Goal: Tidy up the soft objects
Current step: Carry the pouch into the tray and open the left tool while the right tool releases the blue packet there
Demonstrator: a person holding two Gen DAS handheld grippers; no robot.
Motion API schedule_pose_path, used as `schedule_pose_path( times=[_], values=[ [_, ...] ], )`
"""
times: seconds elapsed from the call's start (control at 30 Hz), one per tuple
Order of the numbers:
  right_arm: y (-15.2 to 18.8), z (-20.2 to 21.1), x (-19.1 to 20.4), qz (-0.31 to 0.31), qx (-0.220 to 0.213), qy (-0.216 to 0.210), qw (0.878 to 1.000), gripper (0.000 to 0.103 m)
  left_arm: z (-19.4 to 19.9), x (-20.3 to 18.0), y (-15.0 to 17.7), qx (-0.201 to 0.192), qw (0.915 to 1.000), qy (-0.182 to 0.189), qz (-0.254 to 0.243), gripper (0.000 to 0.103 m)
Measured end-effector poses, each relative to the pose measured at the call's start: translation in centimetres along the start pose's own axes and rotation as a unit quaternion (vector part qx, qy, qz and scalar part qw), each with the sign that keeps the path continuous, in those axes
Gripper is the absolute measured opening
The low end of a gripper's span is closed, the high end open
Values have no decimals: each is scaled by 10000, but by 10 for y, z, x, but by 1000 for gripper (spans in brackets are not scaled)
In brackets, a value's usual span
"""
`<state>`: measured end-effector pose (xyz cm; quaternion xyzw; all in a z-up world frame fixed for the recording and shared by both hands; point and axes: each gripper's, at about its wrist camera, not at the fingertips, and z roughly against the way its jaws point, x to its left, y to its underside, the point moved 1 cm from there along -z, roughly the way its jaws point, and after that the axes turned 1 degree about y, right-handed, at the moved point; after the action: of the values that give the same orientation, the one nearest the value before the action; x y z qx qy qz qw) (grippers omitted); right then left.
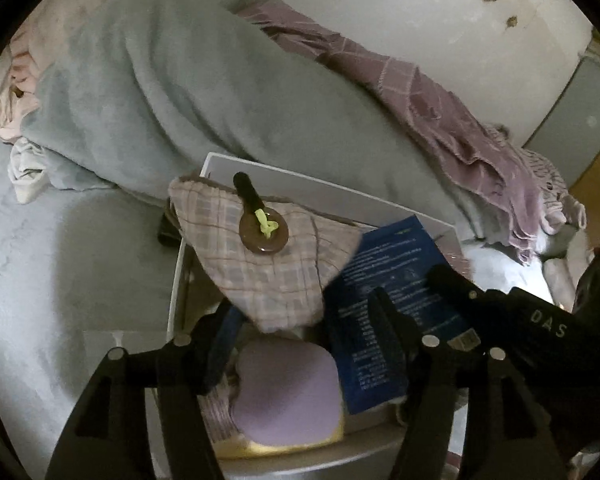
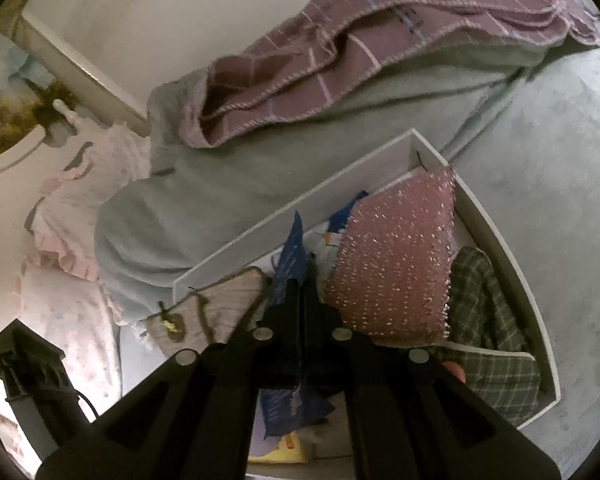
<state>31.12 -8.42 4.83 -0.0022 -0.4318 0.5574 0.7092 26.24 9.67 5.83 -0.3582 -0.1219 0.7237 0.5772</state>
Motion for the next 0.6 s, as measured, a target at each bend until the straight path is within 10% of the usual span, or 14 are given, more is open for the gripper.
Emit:
schedule_pose_path(
  times=[0.33, 0.47, 0.6],
  values=[
    [-3, 15, 16, 617, -206, 512, 9966, 7, 28, -2, 1, -266, 9982, -501, -181, 64],
    [-3, 14, 12, 658, 79, 793, 9947, 7, 33, 1, -1, -205, 9963, -786, -293, 13],
    [-2, 14, 13, 828, 627, 818, 9912, 7, 36, 6, -3, -123, 9993, -305, -160, 7]
  ],
)
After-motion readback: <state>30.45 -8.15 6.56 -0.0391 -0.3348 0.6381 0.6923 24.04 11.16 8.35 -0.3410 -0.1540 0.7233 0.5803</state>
